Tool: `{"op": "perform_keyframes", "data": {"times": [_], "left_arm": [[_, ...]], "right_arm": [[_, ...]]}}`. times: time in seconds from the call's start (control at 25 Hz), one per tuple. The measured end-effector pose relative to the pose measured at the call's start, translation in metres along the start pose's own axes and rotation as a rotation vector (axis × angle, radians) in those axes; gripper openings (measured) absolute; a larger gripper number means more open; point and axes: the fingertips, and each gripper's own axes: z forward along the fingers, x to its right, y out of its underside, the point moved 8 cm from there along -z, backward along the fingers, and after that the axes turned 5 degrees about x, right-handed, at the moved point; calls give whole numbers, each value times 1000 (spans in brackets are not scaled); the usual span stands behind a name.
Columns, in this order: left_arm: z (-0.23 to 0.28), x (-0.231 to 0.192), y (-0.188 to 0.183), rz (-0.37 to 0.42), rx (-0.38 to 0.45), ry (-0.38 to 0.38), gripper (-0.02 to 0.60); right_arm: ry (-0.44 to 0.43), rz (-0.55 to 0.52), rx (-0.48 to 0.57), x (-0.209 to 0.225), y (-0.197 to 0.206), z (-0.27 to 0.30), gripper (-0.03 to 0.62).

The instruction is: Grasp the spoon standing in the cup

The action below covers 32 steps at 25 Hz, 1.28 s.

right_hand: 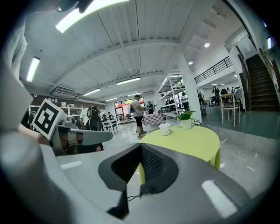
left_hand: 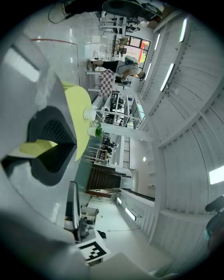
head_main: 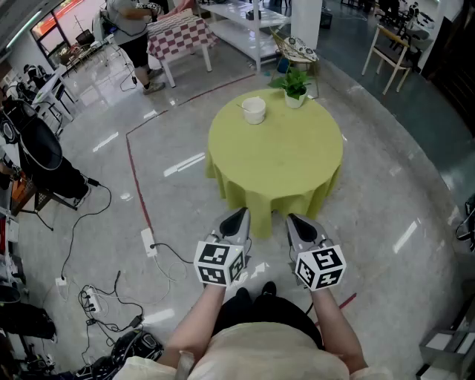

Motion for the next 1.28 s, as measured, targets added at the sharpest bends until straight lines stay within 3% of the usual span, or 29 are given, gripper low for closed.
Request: {"op": "perform_keyframes", "data": {"times": [0.8, 1.28], "left_arm": [[13, 2, 2, -35, 1, -82, 3], [51, -22, -3, -47, -5, -82, 51]], "right_arm": [[-49, 31, 11, 25, -1, -8, 2], [-41, 40, 0, 45, -3, 22, 2]]}}
